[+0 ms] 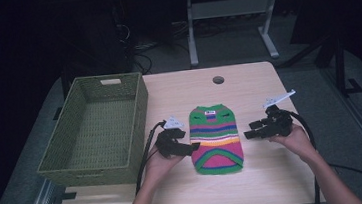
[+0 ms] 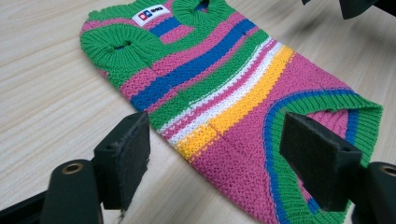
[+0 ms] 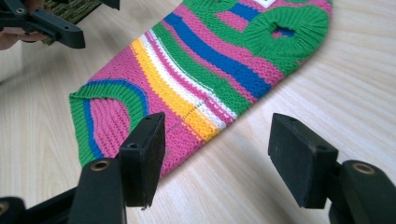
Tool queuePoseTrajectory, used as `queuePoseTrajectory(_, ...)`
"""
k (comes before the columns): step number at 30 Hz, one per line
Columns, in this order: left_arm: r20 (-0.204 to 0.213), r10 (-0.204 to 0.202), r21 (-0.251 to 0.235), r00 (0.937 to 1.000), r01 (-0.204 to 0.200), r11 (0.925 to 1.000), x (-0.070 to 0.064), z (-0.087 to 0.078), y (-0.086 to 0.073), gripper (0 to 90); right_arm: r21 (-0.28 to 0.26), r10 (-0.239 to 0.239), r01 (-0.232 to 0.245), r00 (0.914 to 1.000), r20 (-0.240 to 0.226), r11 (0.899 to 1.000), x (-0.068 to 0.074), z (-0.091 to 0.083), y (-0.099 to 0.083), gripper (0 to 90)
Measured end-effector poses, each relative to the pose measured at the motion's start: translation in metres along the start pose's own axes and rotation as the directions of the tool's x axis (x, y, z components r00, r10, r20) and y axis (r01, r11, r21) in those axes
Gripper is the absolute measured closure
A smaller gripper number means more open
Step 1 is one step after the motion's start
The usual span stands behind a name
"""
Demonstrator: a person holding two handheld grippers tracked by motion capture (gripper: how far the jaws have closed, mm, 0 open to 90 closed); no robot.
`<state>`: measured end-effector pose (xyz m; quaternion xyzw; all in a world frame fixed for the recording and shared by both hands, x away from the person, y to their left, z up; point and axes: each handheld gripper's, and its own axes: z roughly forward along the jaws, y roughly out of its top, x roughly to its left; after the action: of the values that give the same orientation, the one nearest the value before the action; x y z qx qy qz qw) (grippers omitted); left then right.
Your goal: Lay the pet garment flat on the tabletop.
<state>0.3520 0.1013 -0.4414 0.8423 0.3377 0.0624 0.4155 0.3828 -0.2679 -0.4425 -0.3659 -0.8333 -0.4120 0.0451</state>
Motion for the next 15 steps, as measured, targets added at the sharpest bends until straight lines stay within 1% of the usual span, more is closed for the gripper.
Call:
queuePoseTrajectory(2,0.005,0.005,0.007,1.0,-0.005,1.0,-0.001,0.0,-0.001,22.4,-0.006,0.01,-0.01,1.0,0.002,1.0,-0.001,-0.002,-0.003,35.5)
queuePoseTrajectory(3,0.005,0.008,0.011,1.0,-0.008,0.9999,-0.001,0.0,-0.001,22.4,-0.013,0.007,-0.007,1.0,0.003,1.0,-0.002,-0.003,-0.004,35.3)
queuePoseTrajectory(5,0.004,0.016,0.015,0.9999,-0.016,0.9998,-0.002,0.0,-0.001,21.3,-0.007,0.01,-0.01,0.9999,0.007,1.0,-0.003,-0.006,-0.007,34.1)
queuePoseTrajectory(7,0.005,0.012,0.01,0.9999,-0.012,0.9999,-0.004,0.0,-0.002,20.6,-0.015,0.014,-0.014,0.9999,0.01,1.0,-0.004,-0.008,-0.01,33.6)
queuePoseTrajectory(10,-0.007,0.019,0.012,0.9998,-0.018,0.9998,-0.005,-0.002,-0.003,18.0,-0.018,0.012,-0.012,0.9998,0.015,1.0,-0.004,-0.012,-0.014,32.6)
queuePoseTrajectory(11,-0.005,0.011,0.008,0.9999,-0.011,0.9999,-0.006,-0.003,-0.004,17.9,-0.019,0.011,-0.011,0.9997,0.019,1.0,-0.004,-0.013,-0.016,32.2)
queuePoseTrajectory(12,-0.007,0.01,0.001,0.9999,-0.01,1.0,-0.007,-0.003,-0.004,17.9,-0.021,0.01,-0.01,0.9998,0.018,1.0,-0.004,-0.015,-0.017,32.1)
queuePoseTrajectory(14,-0.004,0.014,0.004,0.9999,-0.014,0.9999,-0.007,-0.005,-0.005,17.9,-0.021,0.004,-0.004,0.9997,0.022,1.0,-0.004,-0.017,-0.02,32.0)
queuePoseTrajectory(15,-0.003,0.013,0.001,0.9999,-0.013,0.9999,-0.008,-0.005,-0.006,17.9,-0.022,0.009,-0.009,0.9997,0.022,1.0,-0.003,-0.018,-0.022,31.7)
